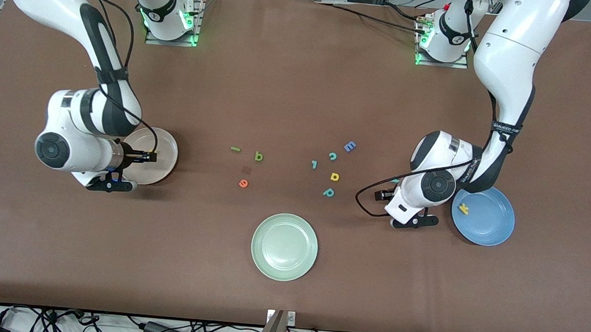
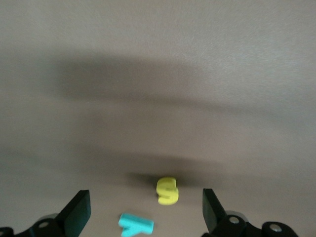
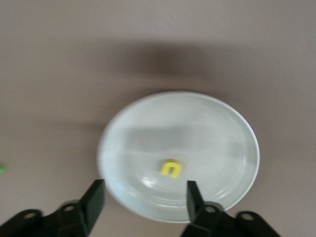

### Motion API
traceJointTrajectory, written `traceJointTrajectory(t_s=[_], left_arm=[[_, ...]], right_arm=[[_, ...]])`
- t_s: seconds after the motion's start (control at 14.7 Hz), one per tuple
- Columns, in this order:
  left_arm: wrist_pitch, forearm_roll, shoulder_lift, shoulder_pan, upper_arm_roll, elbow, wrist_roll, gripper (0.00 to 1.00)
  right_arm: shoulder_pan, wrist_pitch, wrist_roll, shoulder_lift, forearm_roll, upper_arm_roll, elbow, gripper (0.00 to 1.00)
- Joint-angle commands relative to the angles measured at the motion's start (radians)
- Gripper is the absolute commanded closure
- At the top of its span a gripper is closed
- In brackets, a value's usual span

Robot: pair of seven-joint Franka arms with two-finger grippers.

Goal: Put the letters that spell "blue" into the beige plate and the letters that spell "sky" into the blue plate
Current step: 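Grasp the yellow s with the left gripper while the right gripper reaches green letters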

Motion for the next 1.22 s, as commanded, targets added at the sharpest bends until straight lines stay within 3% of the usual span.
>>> traceJointTrajectory(t_s=[0.0, 0.2, 0.48, 0.61, 0.68, 0.95, 1.15], left_arm=[[0.048, 0.012, -0.011, 0.007, -0.009, -0.048, -0.020, 0.11], [0.048, 0.012, -0.011, 0.005, -0.009, -0.046, -0.017, 0.32], [0.047, 0.012, -0.006, 0.001, -0.009, -0.053, -0.018, 0.51], [0.047, 0.012, -0.006, -0.007, -0.010, -0.053, -0.018, 0.56], [0.047, 0.012, -0.006, -0.009, -0.009, -0.053, -0.018, 0.60], [0.048, 0.012, -0.005, -0.009, -0.009, -0.051, -0.018, 0.84], [0.029, 0.010, -0.023, 0.030, -0.012, -0.040, -0.010, 0.89]], right_arm=[[0.017, -0.019, -0.053, 0.000, 0.001, 0.092, 0.038, 0.00], [0.082, 0.029, -0.198, 0.014, -0.002, 0.112, 0.029, 0.00], [0.198, 0.151, -0.338, 0.015, -0.014, 0.110, -0.038, 0.01], [0.224, 0.219, -0.379, 0.017, -0.016, 0.110, -0.084, 0.19], [0.239, 0.265, -0.444, 0.017, -0.025, 0.110, -0.110, 0.37], [0.268, 0.334, -0.555, 0.020, -0.069, 0.110, -0.160, 0.40], [0.302, 0.357, -0.567, 0.022, -0.108, 0.109, -0.178, 0.40]])
